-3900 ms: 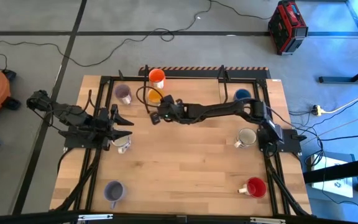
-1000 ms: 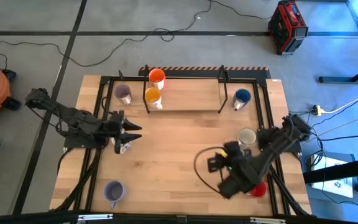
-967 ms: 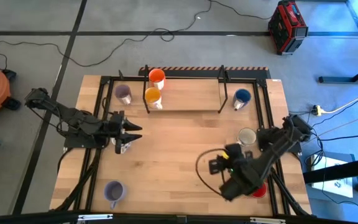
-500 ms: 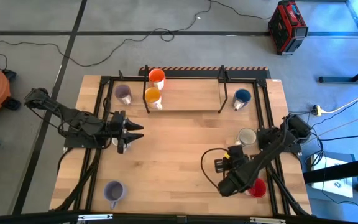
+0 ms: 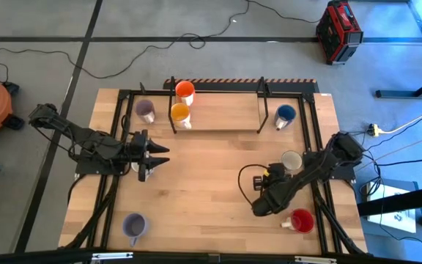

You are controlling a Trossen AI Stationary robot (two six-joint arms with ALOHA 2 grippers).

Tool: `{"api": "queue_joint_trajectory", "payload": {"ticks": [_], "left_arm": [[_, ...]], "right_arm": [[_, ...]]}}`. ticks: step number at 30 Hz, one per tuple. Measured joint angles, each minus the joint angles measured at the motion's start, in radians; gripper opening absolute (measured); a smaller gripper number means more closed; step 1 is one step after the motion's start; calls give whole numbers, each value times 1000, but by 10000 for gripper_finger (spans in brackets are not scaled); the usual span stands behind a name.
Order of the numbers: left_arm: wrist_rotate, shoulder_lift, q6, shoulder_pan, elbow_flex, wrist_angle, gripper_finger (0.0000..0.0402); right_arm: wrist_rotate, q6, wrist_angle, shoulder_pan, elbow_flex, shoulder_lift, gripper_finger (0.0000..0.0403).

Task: Place coffee mugs
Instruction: Put the right white mug on the shelf

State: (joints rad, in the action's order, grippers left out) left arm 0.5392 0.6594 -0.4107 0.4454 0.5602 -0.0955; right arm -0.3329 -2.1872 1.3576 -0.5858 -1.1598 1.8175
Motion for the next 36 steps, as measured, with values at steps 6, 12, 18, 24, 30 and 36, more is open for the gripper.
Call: {"api": "queue_joint_trajectory", "payload": {"ticks": [6, 12, 18, 24, 30, 36], "left_arm": [[0, 0, 29, 0, 0, 8, 172], [0, 0, 30, 0, 0, 8, 172], [2, 0, 31, -19, 0, 8, 172], [2, 0, 31, -37, 0, 8, 172], [2, 0, 31, -40, 0, 8, 172], [2, 0, 31, -40, 0, 8, 172]], "right_arm": [[-43, -5, -32, 7, 53, 0, 186], [-101, -4, -60, 4, 101, 0, 186], [-189, 2, -136, 4, 161, 0, 186], [-246, 23, -147, 4, 195, 0, 173], [-282, 93, -166, 4, 195, 0, 106], [-295, 133, -162, 4, 195, 0, 26]]}}
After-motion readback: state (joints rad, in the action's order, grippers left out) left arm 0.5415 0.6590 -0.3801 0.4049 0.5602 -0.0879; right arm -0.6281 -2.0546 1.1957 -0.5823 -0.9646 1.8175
